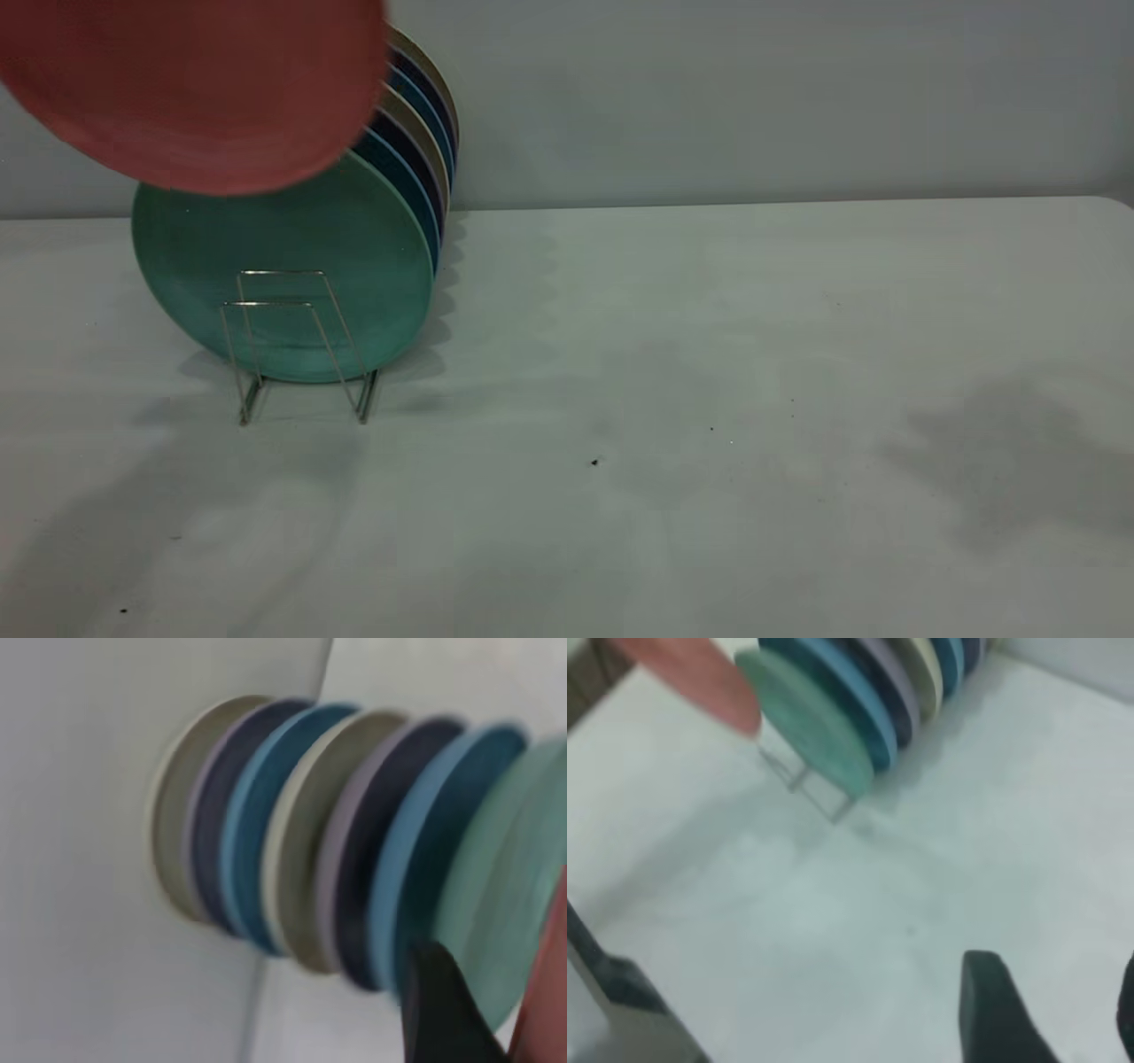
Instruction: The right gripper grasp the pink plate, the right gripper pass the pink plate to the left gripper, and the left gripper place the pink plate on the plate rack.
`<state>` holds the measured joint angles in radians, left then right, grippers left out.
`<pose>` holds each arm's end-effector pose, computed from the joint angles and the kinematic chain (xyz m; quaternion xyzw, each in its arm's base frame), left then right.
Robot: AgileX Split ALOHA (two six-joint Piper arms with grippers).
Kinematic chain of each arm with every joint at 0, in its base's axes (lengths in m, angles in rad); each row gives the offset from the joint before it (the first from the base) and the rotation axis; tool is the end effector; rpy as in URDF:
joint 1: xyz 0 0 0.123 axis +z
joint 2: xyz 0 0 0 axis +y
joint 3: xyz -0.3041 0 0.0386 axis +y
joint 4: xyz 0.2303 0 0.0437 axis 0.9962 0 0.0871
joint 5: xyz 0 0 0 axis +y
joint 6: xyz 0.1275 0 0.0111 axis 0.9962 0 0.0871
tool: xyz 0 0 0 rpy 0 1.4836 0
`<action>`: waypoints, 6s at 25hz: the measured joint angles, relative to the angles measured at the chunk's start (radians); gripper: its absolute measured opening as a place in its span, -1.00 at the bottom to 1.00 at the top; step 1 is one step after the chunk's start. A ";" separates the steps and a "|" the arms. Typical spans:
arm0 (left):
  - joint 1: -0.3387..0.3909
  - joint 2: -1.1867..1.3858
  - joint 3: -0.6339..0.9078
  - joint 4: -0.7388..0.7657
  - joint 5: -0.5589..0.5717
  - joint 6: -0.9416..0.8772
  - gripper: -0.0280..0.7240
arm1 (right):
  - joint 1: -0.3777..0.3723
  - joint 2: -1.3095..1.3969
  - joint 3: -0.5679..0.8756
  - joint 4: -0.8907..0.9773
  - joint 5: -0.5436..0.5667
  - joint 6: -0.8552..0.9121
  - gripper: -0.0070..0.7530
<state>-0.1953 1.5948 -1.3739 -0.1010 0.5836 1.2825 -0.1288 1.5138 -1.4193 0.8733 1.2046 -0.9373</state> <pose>0.3681 -0.0801 0.3345 0.5925 0.6901 0.1772 0.3759 0.3091 0.0523 0.3735 -0.2785 0.8506 0.2757 0.3505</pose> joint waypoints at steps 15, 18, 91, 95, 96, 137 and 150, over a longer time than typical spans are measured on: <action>0.009 0.019 0.137 0.011 -0.197 0.209 -0.10 | 0.046 -0.753 0.623 -0.134 0.011 0.207 -0.43; 0.009 0.019 0.198 0.011 -0.293 0.214 -0.10 | 0.047 -0.906 0.724 -0.136 -0.005 0.229 -0.43; -0.012 -0.257 0.241 0.027 0.035 -0.289 0.46 | 0.069 -1.156 0.927 -0.494 -0.041 0.520 -0.36; -0.012 -0.466 0.241 0.115 0.302 -0.526 0.46 | 0.096 -1.156 0.940 -0.547 -0.067 0.587 -0.36; -0.012 -0.518 0.241 0.139 0.365 -0.585 0.46 | 0.110 -1.156 0.940 -0.563 -0.070 0.608 -0.36; -0.012 -1.272 0.888 0.060 0.534 -1.251 0.46 | 0.338 -1.159 0.947 -0.803 -0.080 0.877 -0.35; 0.001 -1.282 0.888 0.059 0.531 -1.251 0.46 | 0.213 -1.531 0.947 -0.801 -0.064 0.877 -0.35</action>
<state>-0.1942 0.3132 -0.4863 -0.0420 1.1150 0.0313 0.0845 -0.0170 -0.4728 0.0724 1.1404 -0.0598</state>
